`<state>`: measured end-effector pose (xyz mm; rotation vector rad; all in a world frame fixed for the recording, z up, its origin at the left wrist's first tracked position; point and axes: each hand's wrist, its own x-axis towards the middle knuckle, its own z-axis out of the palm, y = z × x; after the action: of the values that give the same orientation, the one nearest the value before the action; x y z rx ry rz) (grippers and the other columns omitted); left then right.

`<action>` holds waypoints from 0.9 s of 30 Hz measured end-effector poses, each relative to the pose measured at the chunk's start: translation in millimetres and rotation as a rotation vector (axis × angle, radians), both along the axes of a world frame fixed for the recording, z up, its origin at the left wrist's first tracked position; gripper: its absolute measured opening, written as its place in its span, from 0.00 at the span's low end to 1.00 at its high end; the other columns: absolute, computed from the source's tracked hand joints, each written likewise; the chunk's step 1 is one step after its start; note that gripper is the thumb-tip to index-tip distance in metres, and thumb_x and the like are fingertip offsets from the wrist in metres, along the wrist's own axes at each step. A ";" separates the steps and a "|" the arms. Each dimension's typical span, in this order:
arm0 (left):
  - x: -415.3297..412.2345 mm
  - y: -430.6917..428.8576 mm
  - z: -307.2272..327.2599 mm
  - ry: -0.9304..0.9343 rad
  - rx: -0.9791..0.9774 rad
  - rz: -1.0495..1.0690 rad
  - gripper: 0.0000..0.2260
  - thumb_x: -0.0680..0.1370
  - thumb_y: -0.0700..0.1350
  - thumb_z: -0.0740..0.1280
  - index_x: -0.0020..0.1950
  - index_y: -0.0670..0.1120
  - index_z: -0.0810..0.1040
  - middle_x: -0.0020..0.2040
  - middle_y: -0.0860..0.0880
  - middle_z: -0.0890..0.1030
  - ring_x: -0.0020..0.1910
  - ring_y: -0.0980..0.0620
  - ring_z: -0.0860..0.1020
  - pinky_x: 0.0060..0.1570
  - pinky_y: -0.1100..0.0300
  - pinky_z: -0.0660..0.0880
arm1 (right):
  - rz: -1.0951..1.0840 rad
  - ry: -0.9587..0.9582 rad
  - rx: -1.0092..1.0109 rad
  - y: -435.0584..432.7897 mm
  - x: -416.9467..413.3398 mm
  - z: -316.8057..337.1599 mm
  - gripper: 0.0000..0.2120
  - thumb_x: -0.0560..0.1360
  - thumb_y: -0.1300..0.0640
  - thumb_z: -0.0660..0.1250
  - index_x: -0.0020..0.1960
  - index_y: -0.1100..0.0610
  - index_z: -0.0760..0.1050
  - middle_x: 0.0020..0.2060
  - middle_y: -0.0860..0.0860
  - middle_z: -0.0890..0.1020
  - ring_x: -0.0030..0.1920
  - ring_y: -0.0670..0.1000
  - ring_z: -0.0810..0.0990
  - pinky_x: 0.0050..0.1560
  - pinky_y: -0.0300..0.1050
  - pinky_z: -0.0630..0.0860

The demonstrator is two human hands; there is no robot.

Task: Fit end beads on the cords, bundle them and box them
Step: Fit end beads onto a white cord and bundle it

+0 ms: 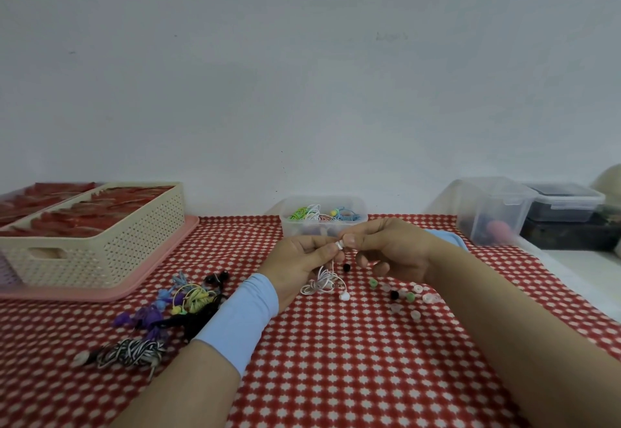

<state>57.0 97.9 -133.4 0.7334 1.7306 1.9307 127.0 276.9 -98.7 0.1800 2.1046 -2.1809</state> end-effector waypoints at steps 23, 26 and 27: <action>1.1 5.2 2.9 -0.016 0.073 -0.019 0.07 0.72 0.44 0.72 0.47 0.43 0.85 0.40 0.47 0.85 0.40 0.54 0.81 0.44 0.61 0.77 | -0.030 0.157 0.101 -2.1 7.3 -0.1 0.07 0.73 0.59 0.73 0.50 0.58 0.85 0.39 0.56 0.83 0.30 0.49 0.76 0.24 0.39 0.70; -3.2 6.8 0.3 -0.001 0.042 0.041 0.04 0.76 0.41 0.71 0.47 0.44 0.86 0.42 0.47 0.85 0.43 0.53 0.81 0.50 0.55 0.77 | -0.100 0.191 0.142 -4.1 8.1 1.2 0.06 0.77 0.62 0.71 0.53 0.58 0.85 0.41 0.57 0.85 0.32 0.51 0.80 0.26 0.42 0.75; -4.5 6.9 -0.3 0.004 0.027 0.054 0.04 0.76 0.41 0.71 0.46 0.45 0.86 0.43 0.46 0.85 0.43 0.51 0.80 0.53 0.51 0.77 | -0.107 0.209 0.179 -4.5 8.8 1.6 0.06 0.77 0.62 0.71 0.53 0.57 0.85 0.42 0.59 0.85 0.33 0.52 0.81 0.28 0.43 0.77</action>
<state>52.5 104.8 -133.7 0.7082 1.7466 1.9937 135.7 272.3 -97.1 0.0830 2.4598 -2.1508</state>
